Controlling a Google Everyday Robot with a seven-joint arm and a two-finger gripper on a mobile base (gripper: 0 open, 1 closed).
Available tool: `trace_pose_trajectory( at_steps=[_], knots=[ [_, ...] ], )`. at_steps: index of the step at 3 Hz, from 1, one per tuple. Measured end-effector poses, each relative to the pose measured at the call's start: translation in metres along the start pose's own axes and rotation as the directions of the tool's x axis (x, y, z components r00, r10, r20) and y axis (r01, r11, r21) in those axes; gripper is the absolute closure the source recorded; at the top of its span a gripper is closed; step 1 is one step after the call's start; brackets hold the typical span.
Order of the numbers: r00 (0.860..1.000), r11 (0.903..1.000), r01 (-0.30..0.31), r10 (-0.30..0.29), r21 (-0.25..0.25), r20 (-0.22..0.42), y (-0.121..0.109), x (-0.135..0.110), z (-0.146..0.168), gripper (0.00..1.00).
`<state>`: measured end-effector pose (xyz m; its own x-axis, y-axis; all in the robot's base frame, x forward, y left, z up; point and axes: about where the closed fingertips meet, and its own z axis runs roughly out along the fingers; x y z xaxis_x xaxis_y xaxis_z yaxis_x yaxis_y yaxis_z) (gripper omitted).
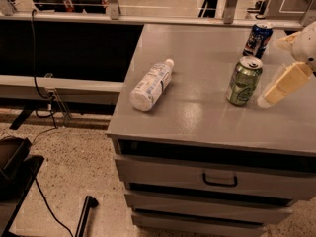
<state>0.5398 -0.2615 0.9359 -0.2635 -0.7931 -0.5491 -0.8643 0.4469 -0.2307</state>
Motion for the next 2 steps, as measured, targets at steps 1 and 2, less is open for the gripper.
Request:
trace_pose_trajectory(
  at_steps=[1, 2],
  knots=[
    [0.998, 0.9991, -0.041, 0.041, 0.012, 0.056, -0.0104, 0.0056, 0.0087, 0.0],
    [0.987, 0.9959, -0.089, 0.087, 0.016, 0.132, -0.017, 0.0103, 0.0146, 0.0]
  ],
)
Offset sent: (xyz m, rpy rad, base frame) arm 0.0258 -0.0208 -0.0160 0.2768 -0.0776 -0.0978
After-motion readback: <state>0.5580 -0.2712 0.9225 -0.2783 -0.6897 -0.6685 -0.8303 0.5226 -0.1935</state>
